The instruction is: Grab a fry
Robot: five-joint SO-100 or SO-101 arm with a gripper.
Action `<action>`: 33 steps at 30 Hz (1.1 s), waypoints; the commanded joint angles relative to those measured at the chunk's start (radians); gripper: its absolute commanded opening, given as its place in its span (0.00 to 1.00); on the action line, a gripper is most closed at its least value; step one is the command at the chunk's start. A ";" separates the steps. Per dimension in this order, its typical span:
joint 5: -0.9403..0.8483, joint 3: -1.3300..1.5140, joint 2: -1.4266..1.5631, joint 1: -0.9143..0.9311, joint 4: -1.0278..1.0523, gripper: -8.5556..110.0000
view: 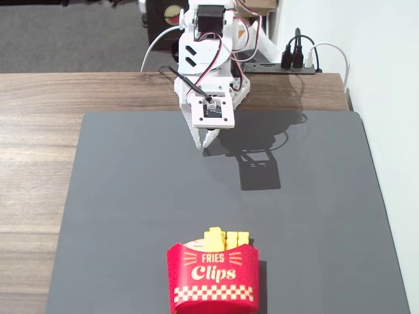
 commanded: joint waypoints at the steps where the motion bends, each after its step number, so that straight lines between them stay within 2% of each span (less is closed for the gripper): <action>1: 0.041 -0.005 -0.002 -0.040 0.044 0.08; 19: 0.060 -0.025 -0.049 -0.052 0.015 0.08; 33: 0.054 -0.382 -0.439 0.020 -0.054 0.08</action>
